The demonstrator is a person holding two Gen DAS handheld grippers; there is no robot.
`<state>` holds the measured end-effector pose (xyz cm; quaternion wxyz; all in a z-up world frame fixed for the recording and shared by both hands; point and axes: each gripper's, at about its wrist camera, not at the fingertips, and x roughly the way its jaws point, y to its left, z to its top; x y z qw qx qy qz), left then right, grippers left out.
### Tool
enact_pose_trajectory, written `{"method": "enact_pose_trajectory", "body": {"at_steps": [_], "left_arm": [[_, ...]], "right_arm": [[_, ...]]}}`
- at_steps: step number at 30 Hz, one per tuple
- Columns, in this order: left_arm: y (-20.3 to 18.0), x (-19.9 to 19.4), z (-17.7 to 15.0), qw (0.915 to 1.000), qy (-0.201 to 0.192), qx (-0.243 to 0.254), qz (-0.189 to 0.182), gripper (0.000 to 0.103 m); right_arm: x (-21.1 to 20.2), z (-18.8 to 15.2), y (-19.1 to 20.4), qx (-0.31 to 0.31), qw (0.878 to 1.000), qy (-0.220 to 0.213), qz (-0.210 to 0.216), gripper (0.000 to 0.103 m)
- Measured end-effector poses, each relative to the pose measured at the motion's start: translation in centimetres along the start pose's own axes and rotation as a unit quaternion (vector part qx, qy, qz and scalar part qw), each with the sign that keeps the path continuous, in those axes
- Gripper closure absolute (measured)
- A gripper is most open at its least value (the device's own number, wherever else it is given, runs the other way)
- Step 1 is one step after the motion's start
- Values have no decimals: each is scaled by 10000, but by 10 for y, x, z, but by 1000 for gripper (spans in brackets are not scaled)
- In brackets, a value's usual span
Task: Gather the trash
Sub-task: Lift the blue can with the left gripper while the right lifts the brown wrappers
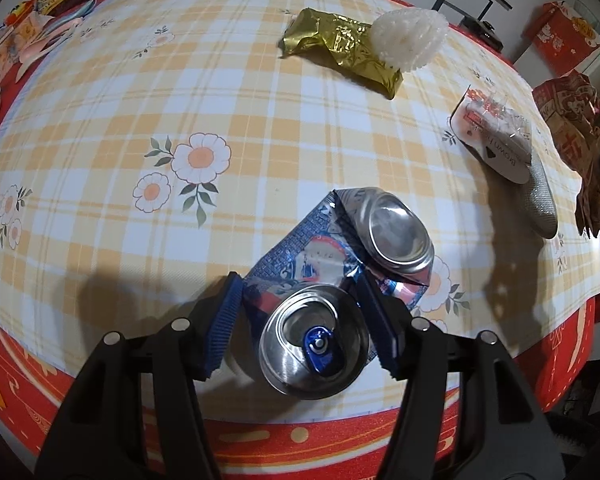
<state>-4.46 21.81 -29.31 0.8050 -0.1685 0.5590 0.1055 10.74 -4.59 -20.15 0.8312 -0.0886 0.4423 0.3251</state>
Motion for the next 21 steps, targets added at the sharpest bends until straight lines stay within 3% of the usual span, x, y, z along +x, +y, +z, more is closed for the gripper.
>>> {"method": "enact_pose_trajectory", "body": {"at_steps": [7, 11, 21], "left_arm": [[6, -2, -5, 9990, 256, -300, 214, 34], [10, -9, -14, 9975, 347, -558, 273, 24], [12, -4, -24, 9940, 378, -942, 399, 27]], "right_arm": [[-6, -2, -6, 74, 9999, -70, 26, 23], [-6, -3, -7, 86, 9999, -92, 84, 23], [-6, -6, -9, 87, 9998, -59, 190, 23]]}}
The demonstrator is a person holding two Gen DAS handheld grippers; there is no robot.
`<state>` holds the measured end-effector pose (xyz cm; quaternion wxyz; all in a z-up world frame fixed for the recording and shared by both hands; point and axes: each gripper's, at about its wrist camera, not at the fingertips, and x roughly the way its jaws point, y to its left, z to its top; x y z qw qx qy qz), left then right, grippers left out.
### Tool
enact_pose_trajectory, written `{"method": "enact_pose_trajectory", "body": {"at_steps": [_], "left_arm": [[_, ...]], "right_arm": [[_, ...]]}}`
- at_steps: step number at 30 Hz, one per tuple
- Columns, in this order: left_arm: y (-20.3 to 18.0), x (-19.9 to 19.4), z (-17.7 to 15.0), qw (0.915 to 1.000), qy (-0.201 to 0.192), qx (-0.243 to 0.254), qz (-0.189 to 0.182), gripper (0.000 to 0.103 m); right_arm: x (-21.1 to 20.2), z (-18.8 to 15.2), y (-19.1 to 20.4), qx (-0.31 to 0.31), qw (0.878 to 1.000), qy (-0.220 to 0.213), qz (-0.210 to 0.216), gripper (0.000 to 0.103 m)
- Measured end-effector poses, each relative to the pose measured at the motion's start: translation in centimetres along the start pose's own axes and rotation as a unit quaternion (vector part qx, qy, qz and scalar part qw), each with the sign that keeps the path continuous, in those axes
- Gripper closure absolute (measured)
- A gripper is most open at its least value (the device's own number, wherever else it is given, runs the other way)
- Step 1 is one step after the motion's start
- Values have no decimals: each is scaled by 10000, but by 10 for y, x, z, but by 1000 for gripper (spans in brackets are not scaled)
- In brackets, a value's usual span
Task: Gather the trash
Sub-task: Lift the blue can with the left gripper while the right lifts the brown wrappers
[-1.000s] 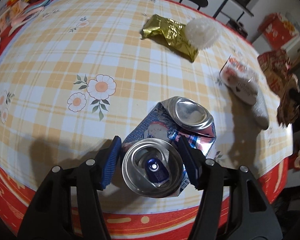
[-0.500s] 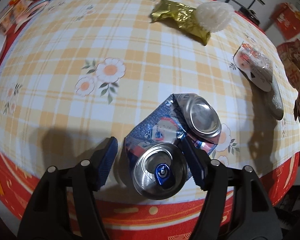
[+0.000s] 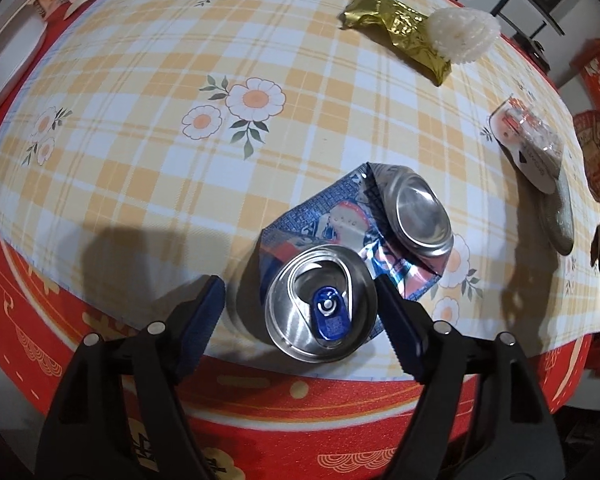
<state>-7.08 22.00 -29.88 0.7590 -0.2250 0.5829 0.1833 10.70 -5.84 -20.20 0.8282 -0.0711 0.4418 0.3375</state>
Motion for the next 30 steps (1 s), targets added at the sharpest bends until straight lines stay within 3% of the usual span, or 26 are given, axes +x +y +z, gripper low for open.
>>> {"method": "enact_pose_trajectory", "body": {"at_steps": [5, 8, 19, 30], "left_arm": [[-6, 2, 0, 9998, -33, 21, 177, 26], [-17, 1, 2, 9996, -141, 196, 133, 45], [-13, -38, 14, 9974, -703, 121, -114, 46], [-46, -106, 35, 9840, -1651, 212, -642, 46]], "right_arm": [[-6, -2, -6, 42, 10000, -28, -41, 23], [-10, -4, -11, 99, 9999, -49, -65, 23], [-31, -10, -27, 263, 9993, -214, -160, 23], [-61, -6, -35, 258, 9982, -484, -253, 23]]}}
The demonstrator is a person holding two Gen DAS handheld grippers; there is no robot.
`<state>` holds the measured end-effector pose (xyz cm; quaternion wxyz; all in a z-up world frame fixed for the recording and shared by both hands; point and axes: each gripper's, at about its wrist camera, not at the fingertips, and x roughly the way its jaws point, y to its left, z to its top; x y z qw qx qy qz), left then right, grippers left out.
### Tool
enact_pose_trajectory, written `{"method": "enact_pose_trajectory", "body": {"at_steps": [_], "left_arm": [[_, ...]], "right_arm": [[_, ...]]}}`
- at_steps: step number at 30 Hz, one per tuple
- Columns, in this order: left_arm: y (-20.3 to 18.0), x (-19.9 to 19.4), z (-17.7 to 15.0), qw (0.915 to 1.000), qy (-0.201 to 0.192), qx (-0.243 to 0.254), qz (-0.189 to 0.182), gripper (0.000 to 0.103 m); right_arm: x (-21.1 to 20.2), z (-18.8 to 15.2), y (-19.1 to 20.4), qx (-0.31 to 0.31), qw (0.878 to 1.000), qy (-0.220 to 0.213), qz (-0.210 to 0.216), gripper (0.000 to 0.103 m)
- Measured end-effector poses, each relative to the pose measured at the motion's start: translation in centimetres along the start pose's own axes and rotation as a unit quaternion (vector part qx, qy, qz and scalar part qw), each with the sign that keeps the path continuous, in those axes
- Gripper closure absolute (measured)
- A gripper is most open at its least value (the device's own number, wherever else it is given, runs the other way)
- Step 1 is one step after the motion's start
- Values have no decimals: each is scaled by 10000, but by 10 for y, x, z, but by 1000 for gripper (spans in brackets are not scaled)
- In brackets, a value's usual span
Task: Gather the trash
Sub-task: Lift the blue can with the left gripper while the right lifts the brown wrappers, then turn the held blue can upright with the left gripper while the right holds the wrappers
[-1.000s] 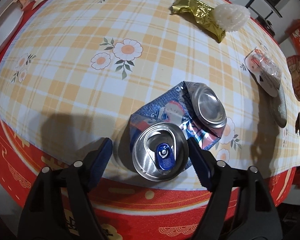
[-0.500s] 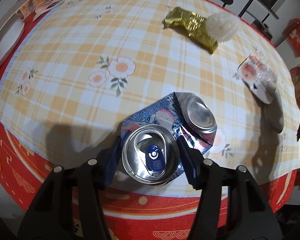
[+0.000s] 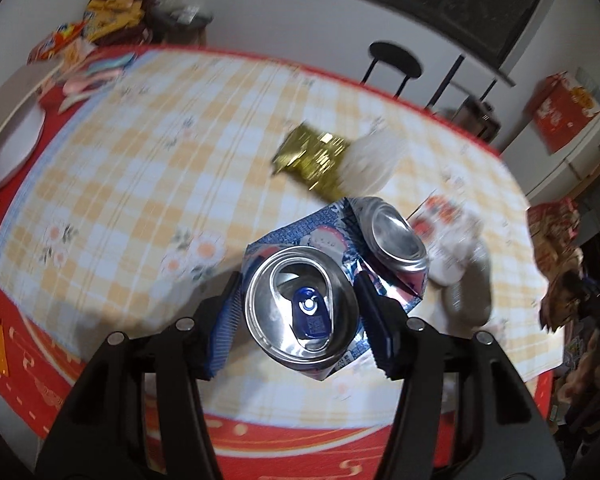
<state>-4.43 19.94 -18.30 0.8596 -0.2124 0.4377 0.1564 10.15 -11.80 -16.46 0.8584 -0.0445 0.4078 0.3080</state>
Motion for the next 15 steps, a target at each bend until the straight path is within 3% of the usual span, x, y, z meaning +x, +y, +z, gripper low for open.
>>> {"method": "enact_pose_trajectory", "body": {"at_steps": [5, 6, 8, 14, 15], "left_arm": [[-37, -11, 13, 9990, -311, 126, -308, 46], [-48, -13, 15, 9986, -356, 161, -361, 50], [-67, -13, 17, 9982, -358, 219, -436, 67], [-123, 9, 11, 9976, -152, 514, -438, 70], [-126, 14, 8, 9978, -130, 504, -418, 74]], "right_arm": [[-25, 2, -22, 91, 9997, -212, -63, 23], [-31, 2, -29, 119, 9996, -251, -84, 23], [-43, 1, -43, 166, 9993, -308, -132, 23], [-72, -10, -96, 390, 9979, -387, -341, 23], [-76, -13, -106, 401, 9978, -378, -359, 23]]}}
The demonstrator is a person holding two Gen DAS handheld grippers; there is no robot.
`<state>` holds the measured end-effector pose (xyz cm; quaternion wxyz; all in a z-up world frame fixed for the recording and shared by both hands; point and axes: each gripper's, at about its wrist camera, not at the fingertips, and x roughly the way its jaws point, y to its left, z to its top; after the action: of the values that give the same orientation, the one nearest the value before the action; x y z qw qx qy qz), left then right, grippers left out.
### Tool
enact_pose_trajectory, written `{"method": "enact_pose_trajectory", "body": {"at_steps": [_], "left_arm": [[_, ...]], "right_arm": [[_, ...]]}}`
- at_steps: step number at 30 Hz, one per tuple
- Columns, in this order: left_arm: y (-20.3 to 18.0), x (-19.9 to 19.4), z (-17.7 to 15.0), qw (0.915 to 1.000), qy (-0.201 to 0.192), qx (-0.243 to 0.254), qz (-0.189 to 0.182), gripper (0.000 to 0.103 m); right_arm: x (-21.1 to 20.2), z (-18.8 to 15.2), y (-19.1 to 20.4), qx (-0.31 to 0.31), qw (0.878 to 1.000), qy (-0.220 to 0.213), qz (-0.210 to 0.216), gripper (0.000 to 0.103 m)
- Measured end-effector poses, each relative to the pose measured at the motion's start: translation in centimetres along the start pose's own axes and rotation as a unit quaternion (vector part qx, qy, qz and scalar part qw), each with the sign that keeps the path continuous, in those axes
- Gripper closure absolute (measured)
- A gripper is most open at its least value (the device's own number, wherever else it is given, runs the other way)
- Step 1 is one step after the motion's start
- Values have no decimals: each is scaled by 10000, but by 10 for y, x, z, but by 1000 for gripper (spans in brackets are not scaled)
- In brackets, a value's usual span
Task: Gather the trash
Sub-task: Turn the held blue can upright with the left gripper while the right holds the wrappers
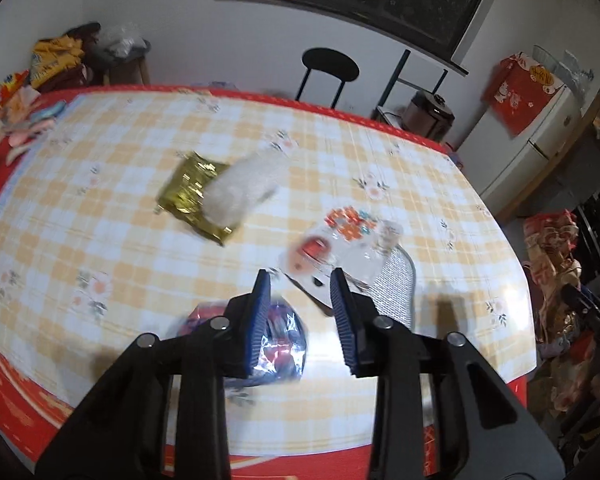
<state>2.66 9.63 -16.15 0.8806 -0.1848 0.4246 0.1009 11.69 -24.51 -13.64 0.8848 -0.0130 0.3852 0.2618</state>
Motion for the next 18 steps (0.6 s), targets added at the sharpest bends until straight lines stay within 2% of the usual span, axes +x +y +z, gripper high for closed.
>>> {"method": "enact_pose_trajectory", "body": {"at_steps": [2, 5, 7, 8, 9, 13, 15, 16, 18], "left_arm": [[1, 12, -6, 9998, 105, -81, 153, 82], [14, 22, -15, 9990, 219, -377, 34, 80], [24, 20, -21, 9987, 232, -417, -156, 57], [28, 16, -26, 9990, 201, -374, -165, 41], [30, 13, -32, 9991, 221, -321, -178, 40], [34, 17, -59, 9971, 668, -377, 31, 41], [41, 22, -77, 9932, 878, -767, 20, 41], [48, 26, -88, 9884, 998, -1142, -70, 41], [57, 35, -104, 9796, 1128, -1658, -135, 48]], "right_arm": [[-5, -2, -16, 43, 10000, -5, 7, 23], [-10, -4, -37, 100, 9999, -11, 38, 23], [-10, -5, -44, 111, 9999, -16, 82, 23], [-8, -5, -48, 105, 9999, 7, 110, 23], [-6, -6, -51, 99, 9999, 40, 132, 23], [12, -9, -50, 122, 9994, 222, 233, 23], [20, -10, -48, 158, 9989, 289, 325, 23], [25, -9, -44, 133, 9986, 336, 388, 23], [30, -9, -36, 19, 9982, 406, 447, 23]]}}
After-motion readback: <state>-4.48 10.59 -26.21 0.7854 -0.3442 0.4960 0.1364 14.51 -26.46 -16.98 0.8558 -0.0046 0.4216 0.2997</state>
